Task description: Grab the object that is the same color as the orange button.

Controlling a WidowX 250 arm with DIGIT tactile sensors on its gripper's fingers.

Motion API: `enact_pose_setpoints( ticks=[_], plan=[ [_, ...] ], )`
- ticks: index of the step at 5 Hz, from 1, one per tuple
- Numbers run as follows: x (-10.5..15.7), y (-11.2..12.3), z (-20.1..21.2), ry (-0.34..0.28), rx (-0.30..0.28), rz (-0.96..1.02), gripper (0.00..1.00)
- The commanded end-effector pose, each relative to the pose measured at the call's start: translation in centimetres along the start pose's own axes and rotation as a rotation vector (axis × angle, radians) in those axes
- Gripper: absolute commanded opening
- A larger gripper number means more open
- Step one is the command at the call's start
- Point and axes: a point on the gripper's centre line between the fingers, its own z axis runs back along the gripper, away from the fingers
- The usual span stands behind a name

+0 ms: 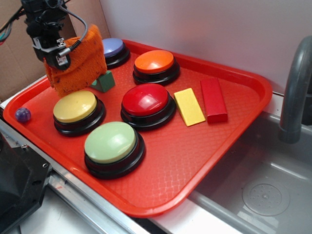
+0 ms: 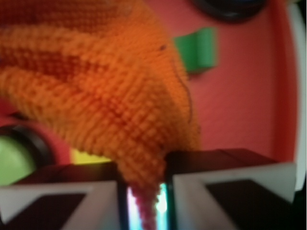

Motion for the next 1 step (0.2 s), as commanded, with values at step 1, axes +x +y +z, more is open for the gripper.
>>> enact_pose_setpoints(
  ticks=[1],
  plan=[
    [0.96,-4.65,0.34,-0.031,-0.033,-0.153,0.00]
  ],
)
